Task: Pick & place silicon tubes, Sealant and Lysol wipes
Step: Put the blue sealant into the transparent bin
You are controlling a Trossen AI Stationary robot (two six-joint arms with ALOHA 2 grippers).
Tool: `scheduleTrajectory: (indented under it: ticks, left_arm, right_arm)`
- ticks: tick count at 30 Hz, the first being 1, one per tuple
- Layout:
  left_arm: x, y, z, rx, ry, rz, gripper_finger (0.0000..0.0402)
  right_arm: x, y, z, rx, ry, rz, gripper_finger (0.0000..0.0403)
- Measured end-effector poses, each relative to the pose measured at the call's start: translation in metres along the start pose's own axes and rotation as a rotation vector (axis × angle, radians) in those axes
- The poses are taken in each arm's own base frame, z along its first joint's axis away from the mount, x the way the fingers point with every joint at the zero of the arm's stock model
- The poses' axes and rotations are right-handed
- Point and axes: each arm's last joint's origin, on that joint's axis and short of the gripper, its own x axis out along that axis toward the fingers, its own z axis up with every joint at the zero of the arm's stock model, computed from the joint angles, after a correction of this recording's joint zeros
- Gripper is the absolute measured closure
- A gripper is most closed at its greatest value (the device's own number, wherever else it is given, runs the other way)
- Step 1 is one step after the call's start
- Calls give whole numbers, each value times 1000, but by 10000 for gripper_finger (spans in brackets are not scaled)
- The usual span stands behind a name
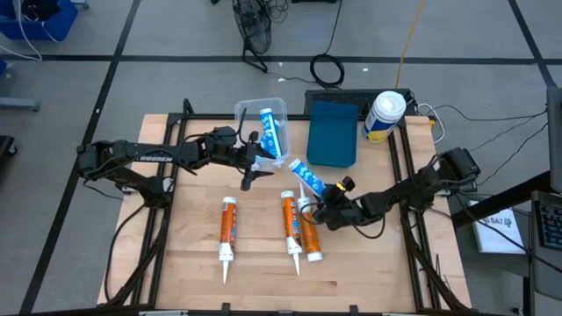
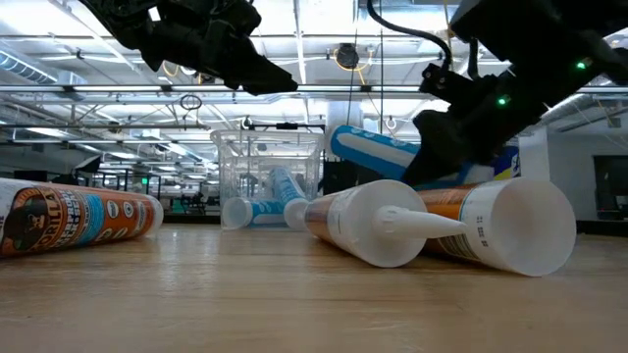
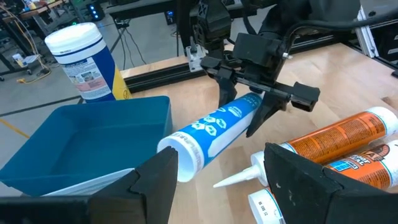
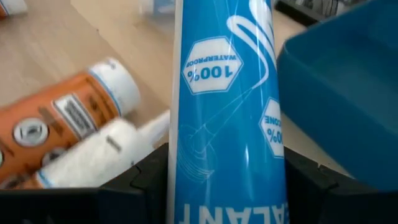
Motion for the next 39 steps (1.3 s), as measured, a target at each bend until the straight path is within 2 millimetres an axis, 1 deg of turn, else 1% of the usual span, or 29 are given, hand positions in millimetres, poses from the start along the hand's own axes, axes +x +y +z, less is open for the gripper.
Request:
scheduleTrajectory:
  ticks: [14, 21, 25, 30, 36, 39]
  left_arm:
    - [0, 0, 0, -3, 5, -1, 162]
    - [0, -1, -4, -6, 14, 0, 162]
    - [-1, 0, -4, -6, 17, 20, 162]
    - [-1, 3, -4, -25, 45, 120, 162]
    - [-6, 9, -4, -91, 109, 382, 163]
    - [-11, 10, -2, -101, 121, 432, 163]
  right_arm:
    - [15, 1, 32, -124, -161, 25, 199]
    - [24, -6, 44, -157, -207, -2, 199]
    - [33, -13, 51, -155, -212, 22, 199]
    - [45, -24, 60, -118, -224, 53, 199]
    - [55, -34, 73, -77, -272, 133, 199]
    - [56, -36, 83, -61, -334, 196, 199]
